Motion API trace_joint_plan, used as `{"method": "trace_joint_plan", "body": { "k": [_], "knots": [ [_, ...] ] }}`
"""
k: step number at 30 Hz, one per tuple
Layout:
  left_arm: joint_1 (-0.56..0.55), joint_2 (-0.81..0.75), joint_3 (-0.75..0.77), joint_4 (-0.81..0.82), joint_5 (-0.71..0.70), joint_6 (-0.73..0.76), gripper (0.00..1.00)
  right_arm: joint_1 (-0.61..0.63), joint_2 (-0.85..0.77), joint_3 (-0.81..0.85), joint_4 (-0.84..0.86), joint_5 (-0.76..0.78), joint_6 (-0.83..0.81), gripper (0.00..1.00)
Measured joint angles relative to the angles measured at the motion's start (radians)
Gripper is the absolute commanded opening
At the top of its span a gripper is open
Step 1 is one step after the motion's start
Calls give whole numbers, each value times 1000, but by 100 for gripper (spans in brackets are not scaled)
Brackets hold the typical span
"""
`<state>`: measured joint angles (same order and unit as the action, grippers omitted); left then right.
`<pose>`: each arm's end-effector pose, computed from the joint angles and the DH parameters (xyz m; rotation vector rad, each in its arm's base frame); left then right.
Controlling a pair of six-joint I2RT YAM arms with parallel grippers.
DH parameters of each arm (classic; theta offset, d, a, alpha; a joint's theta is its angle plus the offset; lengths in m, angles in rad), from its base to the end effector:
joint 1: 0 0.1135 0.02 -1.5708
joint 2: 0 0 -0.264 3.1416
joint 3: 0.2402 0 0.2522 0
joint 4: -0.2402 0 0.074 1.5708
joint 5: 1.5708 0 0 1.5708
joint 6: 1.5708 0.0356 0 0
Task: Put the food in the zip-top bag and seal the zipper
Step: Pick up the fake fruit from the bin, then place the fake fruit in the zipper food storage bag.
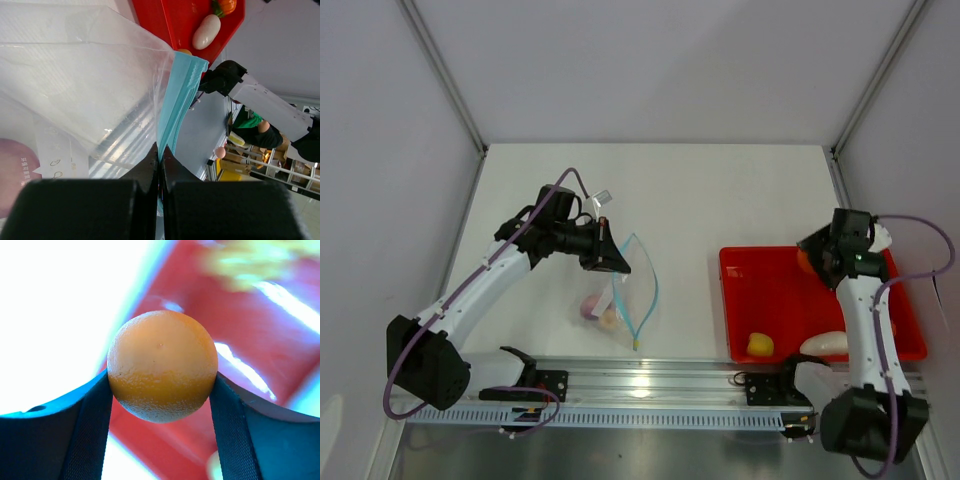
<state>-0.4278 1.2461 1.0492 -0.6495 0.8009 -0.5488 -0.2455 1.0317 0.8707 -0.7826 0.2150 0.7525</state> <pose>0.2198 -0.1283 0.3006 0.2512 2.5403 -1.3903 0.1919 -0.0559 0.2719 1.2644 2.1384 -0.0574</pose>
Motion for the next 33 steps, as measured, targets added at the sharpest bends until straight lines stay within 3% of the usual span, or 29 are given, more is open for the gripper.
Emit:
{"method": "trace_joint_plan", "body": {
  "k": [4, 8, 15, 20, 26, 33],
  "knots": [
    [0, 2, 0, 4, 0, -2, 0, 340, -75, 180, 1, -43, 18, 0],
    [0, 2, 0, 15, -1, -5, 1, 633, -50, 235, 83, -150, 22, 0],
    [0, 2, 0, 18, -6, -11, 1, 1070, 218, 319, 197, -232, 8, 0],
    [4, -2, 0, -35, -24, -7, 1, 1221, 322, 357, 195, -197, -25, 0],
    [3, -3, 0, -60, -21, -8, 1, 1307, 321, 391, 141, -63, -55, 0],
    [0, 0, 11, -39, -32, -9, 1, 1417, 291, 456, 137, -78, -71, 0]
  ]
}}
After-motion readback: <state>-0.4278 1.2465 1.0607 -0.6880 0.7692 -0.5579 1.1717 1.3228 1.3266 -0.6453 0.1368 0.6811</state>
